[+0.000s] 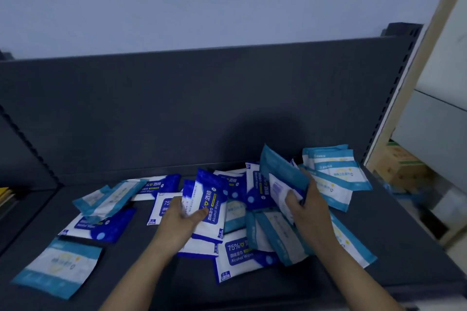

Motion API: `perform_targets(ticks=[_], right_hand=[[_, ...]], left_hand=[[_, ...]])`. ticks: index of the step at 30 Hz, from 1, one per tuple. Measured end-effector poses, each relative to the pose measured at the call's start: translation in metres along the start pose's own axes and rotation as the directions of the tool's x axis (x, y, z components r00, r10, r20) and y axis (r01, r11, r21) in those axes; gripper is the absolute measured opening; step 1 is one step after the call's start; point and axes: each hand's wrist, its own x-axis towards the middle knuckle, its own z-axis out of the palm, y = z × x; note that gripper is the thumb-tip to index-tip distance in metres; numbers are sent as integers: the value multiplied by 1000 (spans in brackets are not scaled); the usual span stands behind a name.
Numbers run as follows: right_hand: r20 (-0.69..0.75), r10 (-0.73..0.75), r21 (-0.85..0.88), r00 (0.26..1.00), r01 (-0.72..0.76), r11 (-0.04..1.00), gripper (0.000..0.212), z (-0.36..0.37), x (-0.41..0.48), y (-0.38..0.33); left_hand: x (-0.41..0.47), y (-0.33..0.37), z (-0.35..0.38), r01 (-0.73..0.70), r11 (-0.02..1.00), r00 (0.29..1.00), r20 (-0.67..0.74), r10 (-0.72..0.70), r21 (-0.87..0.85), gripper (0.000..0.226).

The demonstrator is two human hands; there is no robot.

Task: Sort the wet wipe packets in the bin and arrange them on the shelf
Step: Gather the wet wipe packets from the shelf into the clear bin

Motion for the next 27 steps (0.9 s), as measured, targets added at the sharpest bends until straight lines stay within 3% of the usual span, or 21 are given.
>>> perform_targets(ticks=[2, 10, 17, 27], right_hand=[[-13, 25, -22, 1000, -26, 999, 35, -2, 3, 3], [65, 37, 66, 997, -41, 997, 34, -18, 14, 7], [-108, 34, 264, 994, -4, 964, 24, -10, 5, -11], [176, -49, 409, 983, -28, 912, 31, 81, -43, -81]], left_hand=[[1, 0, 3, -7, 1000, 1000, -1, 7, 23, 23], [0, 5, 17, -71, 991, 997, 39, 67, 109, 27], [-18, 9, -4, -110, 993, 985, -130, 114, 40, 27], [-72, -19, -108, -178, 984, 903, -400, 158, -13, 26]])
